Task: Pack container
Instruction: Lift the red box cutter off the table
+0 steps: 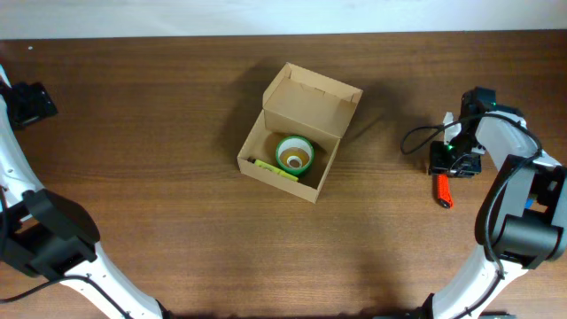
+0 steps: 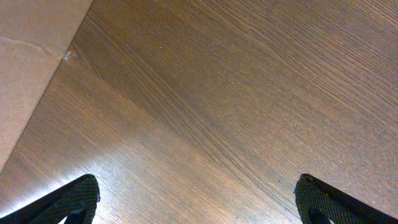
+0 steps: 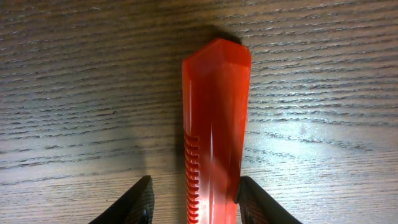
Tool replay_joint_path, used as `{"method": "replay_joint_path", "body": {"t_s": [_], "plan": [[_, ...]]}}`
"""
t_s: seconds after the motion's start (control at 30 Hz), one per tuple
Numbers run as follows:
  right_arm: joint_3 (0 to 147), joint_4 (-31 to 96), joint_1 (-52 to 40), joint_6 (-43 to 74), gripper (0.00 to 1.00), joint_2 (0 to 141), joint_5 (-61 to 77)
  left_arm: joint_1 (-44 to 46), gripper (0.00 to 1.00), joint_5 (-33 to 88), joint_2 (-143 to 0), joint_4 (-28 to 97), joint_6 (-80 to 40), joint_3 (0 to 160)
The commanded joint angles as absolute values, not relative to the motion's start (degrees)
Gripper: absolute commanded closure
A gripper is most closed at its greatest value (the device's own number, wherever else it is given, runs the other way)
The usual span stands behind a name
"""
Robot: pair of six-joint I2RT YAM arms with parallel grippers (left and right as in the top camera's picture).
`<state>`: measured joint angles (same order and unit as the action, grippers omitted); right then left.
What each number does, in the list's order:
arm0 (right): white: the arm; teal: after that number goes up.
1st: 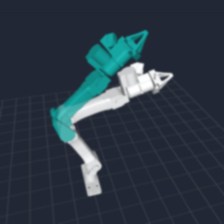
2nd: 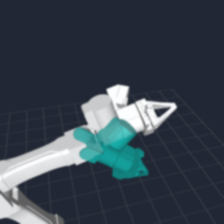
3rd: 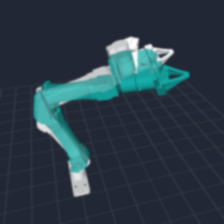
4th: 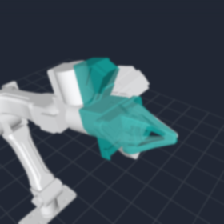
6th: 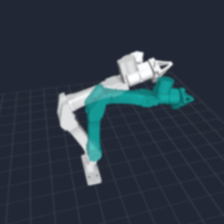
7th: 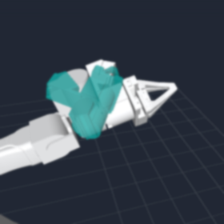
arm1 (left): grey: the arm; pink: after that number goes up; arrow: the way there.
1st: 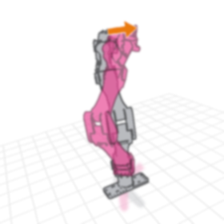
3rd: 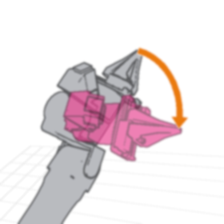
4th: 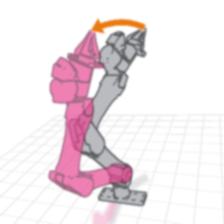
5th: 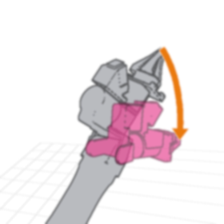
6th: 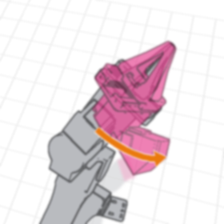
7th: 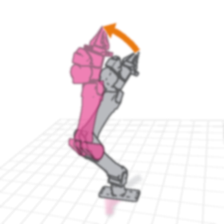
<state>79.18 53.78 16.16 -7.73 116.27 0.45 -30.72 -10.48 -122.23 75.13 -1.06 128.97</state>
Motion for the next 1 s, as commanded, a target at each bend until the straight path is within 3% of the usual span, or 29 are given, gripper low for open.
{"method": "replay_joint_path", "body": {"t_s": [0.0,0.13,0.47,0.97], "plan": [[78.54,53.8,16.64,-8.8,0.55,117.6,-1.74,-30.87,0.0,-10.26,-121.19,75.02,-0.36,128.55],[78.54,53.49,16.62,-8.8,0.49,117.6,-3.9,-30.87,0.0,-10.26,-121.16,75.05,-0.36,128.55],[86.61,57.89,16.49,-8.8,0.5,117.58,0.64,-30.87,0.0,-10.26,-121.19,75.02,-0.36,128.55],[83.66,58.46,16.69,-10.52,0.48,118.45,-5.19,-30.87,0.0,-10.26,-121.19,75.05,-0.36,128.55]]}}
